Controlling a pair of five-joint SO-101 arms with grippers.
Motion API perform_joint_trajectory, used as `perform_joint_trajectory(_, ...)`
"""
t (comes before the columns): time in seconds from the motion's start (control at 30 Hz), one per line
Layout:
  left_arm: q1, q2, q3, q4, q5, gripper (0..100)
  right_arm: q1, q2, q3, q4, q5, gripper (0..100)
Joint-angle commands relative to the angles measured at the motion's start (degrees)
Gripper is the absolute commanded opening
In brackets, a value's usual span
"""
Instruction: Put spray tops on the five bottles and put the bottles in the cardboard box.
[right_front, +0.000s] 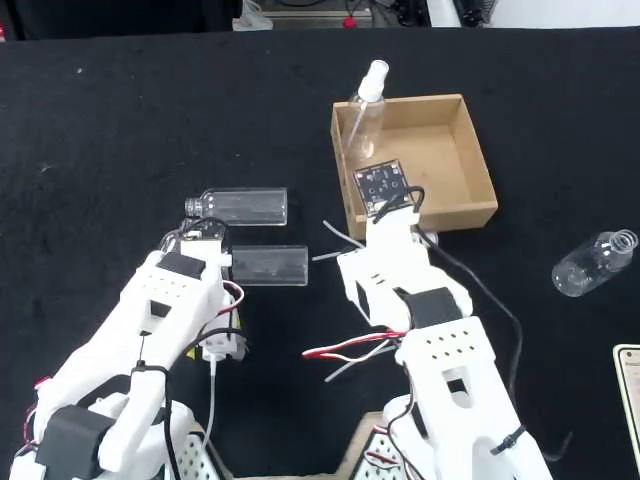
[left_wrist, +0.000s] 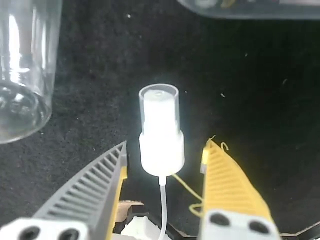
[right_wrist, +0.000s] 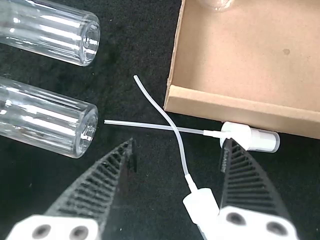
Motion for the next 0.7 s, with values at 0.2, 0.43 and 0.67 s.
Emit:
perform_joint_trajectory(0.2, 8.1, -0.9, -2.6, -0.6, -0.6, 9, 1.1, -2.0, -0.4, -1.3, 0.1, 26.2)
perform_joint_trajectory(0.43, 10.9, -0.2, -11.5, -0.6, -4.8, 9, 1.1, -2.0, -0.4, -1.0, 0.1, 26.2)
perform_joint_trajectory(0.67, 6.0, -0.2, -1.0, -7.6, -18.8, 9, 1.1, -2.1, -0.4, -1.1, 0.1, 26.2)
